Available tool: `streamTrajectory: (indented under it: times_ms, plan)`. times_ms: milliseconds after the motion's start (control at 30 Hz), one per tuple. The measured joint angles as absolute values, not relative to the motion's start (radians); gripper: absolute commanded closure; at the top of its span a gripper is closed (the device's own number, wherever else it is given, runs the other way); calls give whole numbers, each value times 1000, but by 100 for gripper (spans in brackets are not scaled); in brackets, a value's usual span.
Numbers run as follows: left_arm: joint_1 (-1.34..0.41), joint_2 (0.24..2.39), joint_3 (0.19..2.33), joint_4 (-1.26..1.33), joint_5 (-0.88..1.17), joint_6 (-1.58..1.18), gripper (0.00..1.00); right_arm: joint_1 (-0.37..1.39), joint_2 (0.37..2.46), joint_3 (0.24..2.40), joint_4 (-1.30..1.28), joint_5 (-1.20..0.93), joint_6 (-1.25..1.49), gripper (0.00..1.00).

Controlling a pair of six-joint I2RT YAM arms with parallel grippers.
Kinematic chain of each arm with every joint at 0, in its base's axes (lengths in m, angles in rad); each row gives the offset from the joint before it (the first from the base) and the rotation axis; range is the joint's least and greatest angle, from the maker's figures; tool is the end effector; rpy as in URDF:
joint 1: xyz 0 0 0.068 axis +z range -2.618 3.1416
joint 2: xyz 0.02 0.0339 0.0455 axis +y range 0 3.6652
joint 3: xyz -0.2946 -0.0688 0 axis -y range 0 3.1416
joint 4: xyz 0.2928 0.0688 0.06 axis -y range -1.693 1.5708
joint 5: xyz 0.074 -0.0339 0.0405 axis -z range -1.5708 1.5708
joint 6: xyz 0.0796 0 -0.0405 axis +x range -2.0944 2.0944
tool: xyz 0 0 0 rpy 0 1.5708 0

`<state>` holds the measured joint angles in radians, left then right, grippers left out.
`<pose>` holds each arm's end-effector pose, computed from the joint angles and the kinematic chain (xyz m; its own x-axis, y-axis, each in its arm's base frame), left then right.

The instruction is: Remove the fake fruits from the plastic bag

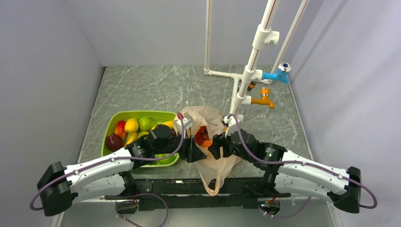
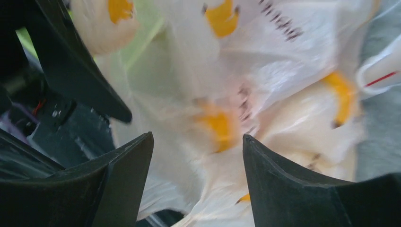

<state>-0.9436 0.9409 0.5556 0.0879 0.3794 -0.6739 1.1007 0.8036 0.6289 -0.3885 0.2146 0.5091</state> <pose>0.1415 -0.2455 0.2538 -0.7334 0.0241 -0.6794 0.6428 0.3500 -0.6814 0.1250 0.2086 0.2527 -0.5960 -0.1217 -0.7937 -0.5715 0.7586 0.3128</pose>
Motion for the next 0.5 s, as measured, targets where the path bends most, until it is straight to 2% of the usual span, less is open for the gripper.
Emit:
streamTrajectory:
  times_ms: [133, 267, 400, 500]
  plan:
    - [-1015, 1026, 577, 86, 312, -675, 39, 1101, 826, 693, -419, 321, 520, 14]
    - [-1088, 1103, 603, 81, 192, -675, 28, 1108, 883, 694, -435, 413, 521, 13]
    - [-1136, 1146, 628, 68, 48, -697, 29, 1110, 944, 692, -445, 517, 524, 19]
    - [-1143, 1170, 636, 59, -38, -700, 31, 1111, 1006, 692, -449, 614, 534, 32]
